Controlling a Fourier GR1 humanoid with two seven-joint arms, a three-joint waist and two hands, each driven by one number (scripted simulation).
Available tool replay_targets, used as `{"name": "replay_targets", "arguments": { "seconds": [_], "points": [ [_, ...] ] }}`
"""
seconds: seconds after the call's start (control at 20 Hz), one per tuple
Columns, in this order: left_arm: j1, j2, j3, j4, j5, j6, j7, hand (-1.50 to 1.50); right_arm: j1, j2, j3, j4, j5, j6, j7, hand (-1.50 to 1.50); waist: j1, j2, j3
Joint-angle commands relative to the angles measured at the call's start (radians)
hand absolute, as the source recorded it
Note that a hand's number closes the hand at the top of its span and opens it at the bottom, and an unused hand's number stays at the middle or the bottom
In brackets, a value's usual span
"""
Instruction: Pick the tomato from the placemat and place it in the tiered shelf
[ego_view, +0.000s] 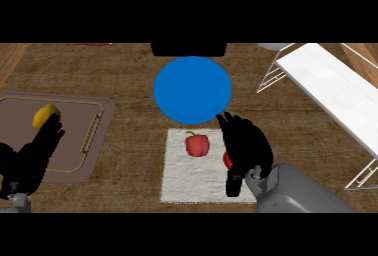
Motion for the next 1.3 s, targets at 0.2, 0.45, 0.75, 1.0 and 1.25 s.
{"name": "replay_targets", "arguments": {
  "seconds": [0.2, 0.45, 0.75, 1.0, 1.25],
  "points": [
    [0.003, -0.043, -0.009, -0.016, -0.043, 0.019, -0.001, 0.0, 0.05, 0.042, 0.008, 0.1, 0.09, 0.076, 0.026, -1.5, -0.002, 0.0, 0.001],
    [0.022, -0.024, 0.026, -0.062, -0.036, -0.017, 0.04, 0.0, 0.085, 0.052, -0.061, 0.16, 0.164, 0.071, -0.071, -1.5, 0.0, 0.0, 0.001],
    [0.005, -0.041, 0.059, -0.058, -0.046, -0.048, 0.06, 0.0, 0.14, 0.107, -0.107, 0.206, 0.28, 0.069, -0.179, -1.5, -0.001, 0.0, 0.001],
    [0.029, -0.075, 0.064, -0.073, -0.083, -0.044, 0.036, 0.0, 0.131, 0.143, -0.183, 0.323, 0.324, 0.071, -0.28, -1.5, 0.0, 0.001, 0.001],
    [0.078, -0.088, 0.085, -0.061, -0.099, -0.068, -0.025, 0.0, 0.164, 0.153, -0.235, 0.305, 0.338, 0.111, -0.306, 1.5, 0.001, 0.0, 0.001]
  ]
}}
